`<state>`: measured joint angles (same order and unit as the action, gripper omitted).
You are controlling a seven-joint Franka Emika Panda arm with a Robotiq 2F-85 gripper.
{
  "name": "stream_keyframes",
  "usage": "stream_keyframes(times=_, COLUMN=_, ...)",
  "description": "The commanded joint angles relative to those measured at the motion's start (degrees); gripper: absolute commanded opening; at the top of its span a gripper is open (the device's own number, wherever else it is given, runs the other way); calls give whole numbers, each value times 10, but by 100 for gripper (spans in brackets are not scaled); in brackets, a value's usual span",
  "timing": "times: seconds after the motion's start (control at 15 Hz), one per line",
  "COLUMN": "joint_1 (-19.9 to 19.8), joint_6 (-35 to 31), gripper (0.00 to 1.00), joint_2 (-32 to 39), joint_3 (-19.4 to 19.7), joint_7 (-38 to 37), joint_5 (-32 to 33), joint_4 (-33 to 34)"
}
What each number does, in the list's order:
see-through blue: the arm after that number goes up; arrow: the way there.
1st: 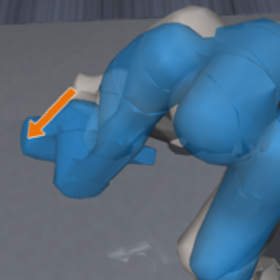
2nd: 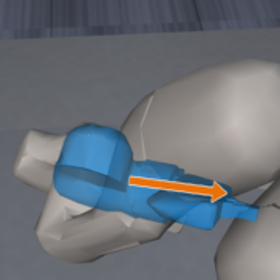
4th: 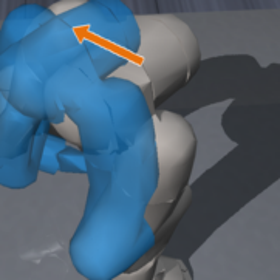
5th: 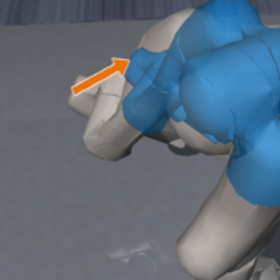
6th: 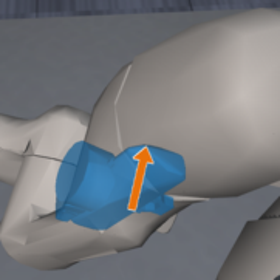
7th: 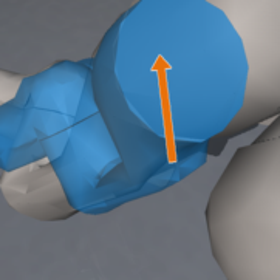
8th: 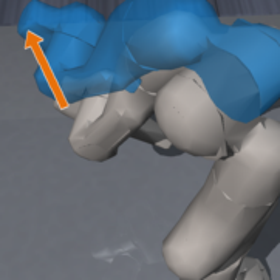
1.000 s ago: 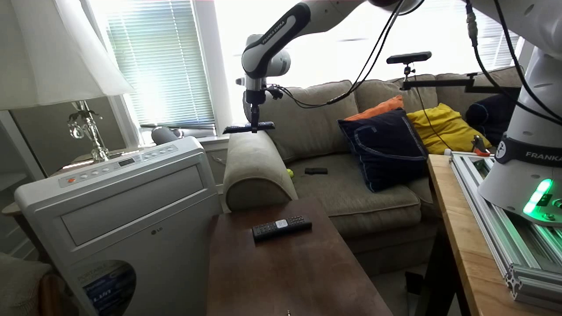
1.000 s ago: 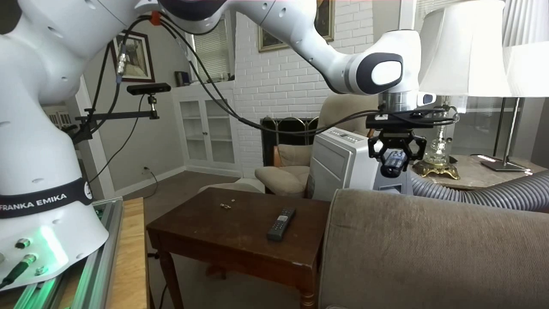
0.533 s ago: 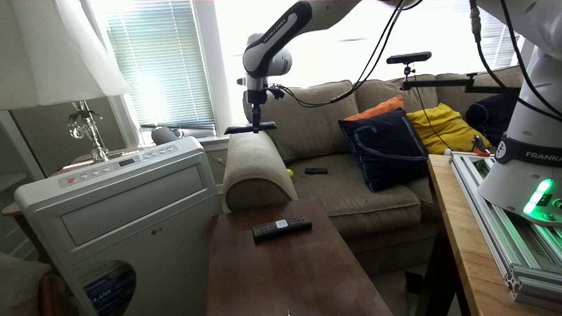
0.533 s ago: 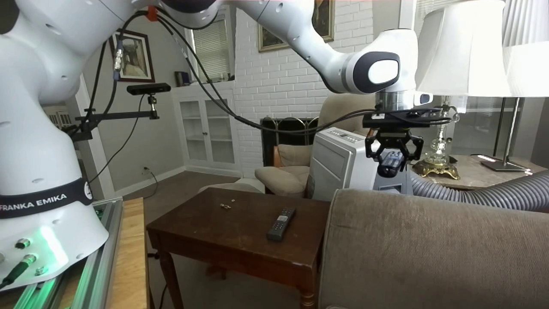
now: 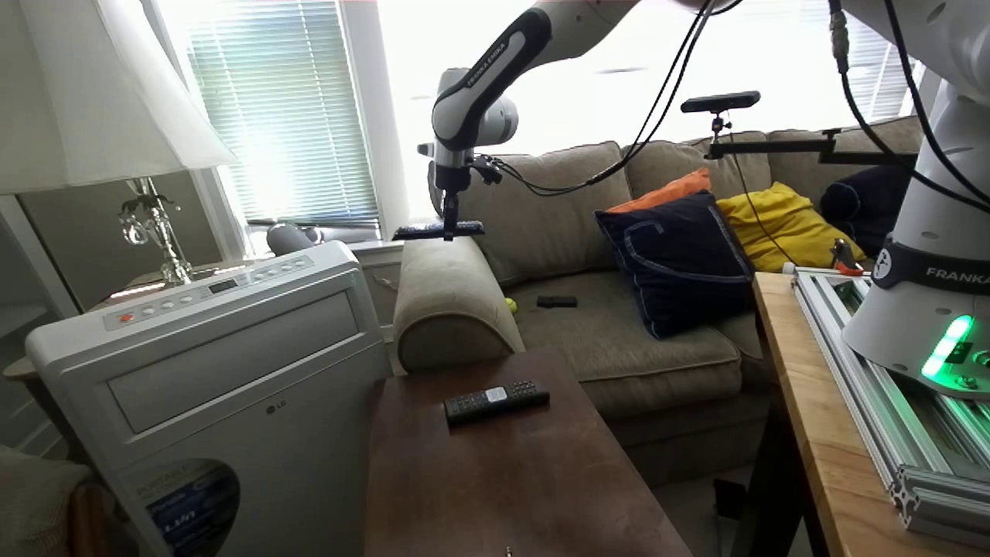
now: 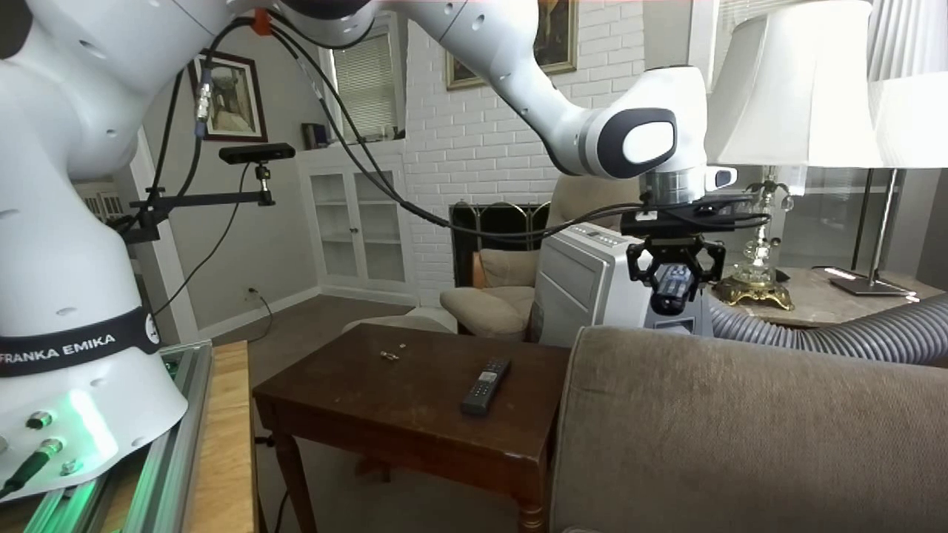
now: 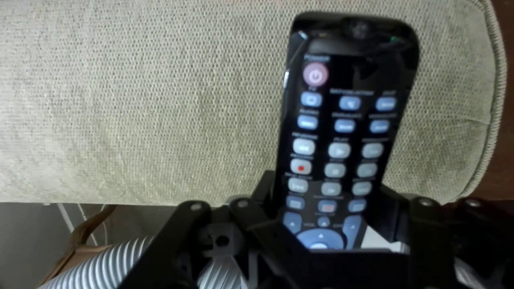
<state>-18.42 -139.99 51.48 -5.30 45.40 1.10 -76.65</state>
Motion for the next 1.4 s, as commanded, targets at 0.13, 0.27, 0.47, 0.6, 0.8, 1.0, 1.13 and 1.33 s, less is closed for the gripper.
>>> stream_keyframes(times=0.13, joint_1=-15, joint_6=-58, gripper=24, joint_2=-80, joint_3=-30, joint_7=67, joint_5=-11, joint_4=-166)
stream_keyframes(times=0.27, joint_1=-22, joint_6=-67, gripper=24, joint_2=-107, joint_3=-45, joint_7=89, joint_5=-19, joint_4=-219)
stream_keyframes(times=0.47, joint_1=-25, joint_6=-78, gripper=24, joint_2=-151, joint_3=-64, joint_7=114, joint_5=-28, joint_4=-298)
stream_keyframes(times=0.6, joint_1=-24, joint_6=-99, gripper=24, joint_2=-177, joint_3=-73, joint_7=124, joint_5=-40, joint_4=-353)
stream_keyframes(times=0.8, joint_1=-20, joint_6=-144, gripper=24, joint_2=-206, joint_3=-88, joint_7=125, joint_5=-66, joint_4=-427)
stream_keyframes(times=1.0, joint_1=-13, joint_6=-218, gripper=24, joint_2=-204, joint_3=-106, joint_7=113, joint_5=-85, joint_4=-477)
stream_keyframes(times=1.13, joint_1=-6, joint_6=-270, gripper=24, joint_2=-182, joint_3=-116, joint_7=103, joint_5=-81, joint_4=-492)
stream_keyframes(times=1.33, joint_1=-5, joint_6=-291, gripper=24, joint_2=-158, joint_3=-131, joint_7=91, joint_5=-56, joint_4=-505)
